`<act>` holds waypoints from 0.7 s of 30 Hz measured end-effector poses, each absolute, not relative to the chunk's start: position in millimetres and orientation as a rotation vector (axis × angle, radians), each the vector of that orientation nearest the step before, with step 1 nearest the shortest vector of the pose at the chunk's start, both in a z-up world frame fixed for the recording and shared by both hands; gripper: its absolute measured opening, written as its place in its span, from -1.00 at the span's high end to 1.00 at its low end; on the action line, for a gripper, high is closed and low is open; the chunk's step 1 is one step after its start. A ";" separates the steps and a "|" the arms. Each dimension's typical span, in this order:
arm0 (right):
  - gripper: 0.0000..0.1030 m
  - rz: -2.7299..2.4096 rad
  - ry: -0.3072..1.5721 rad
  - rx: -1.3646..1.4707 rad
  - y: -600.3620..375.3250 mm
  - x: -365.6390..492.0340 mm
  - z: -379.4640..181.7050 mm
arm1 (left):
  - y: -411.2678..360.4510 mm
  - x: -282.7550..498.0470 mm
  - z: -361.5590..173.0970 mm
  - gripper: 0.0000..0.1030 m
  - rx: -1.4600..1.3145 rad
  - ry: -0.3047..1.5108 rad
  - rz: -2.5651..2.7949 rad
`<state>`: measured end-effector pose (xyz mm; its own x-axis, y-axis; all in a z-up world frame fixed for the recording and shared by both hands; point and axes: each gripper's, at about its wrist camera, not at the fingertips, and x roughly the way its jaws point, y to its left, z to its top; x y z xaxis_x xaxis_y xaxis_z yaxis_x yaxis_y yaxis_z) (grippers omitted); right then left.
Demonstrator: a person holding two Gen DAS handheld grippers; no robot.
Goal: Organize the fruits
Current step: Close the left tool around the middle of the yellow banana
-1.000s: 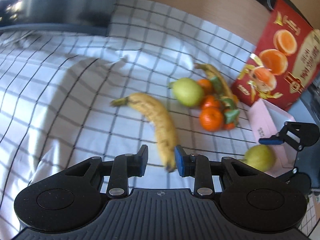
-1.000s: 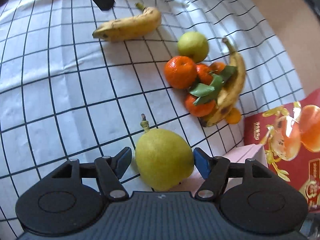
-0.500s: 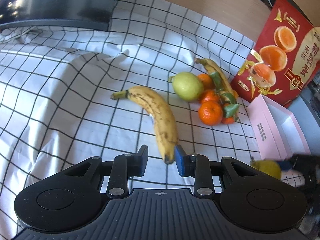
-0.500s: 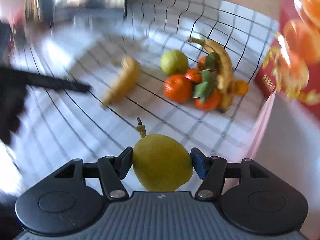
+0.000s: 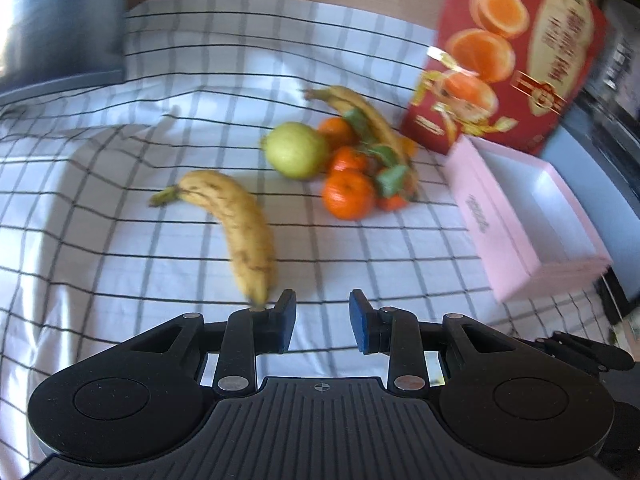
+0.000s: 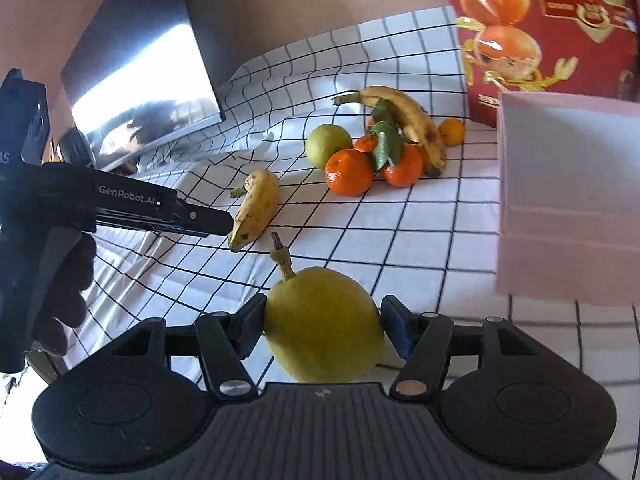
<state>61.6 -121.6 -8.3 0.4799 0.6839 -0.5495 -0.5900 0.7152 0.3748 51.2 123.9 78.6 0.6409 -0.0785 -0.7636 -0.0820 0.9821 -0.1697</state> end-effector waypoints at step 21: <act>-0.32 0.676 0.596 -0.074 -121.1 16.9 0.7 | 170.6 98.4 82.2 0.36 -0.314 0.829 0.280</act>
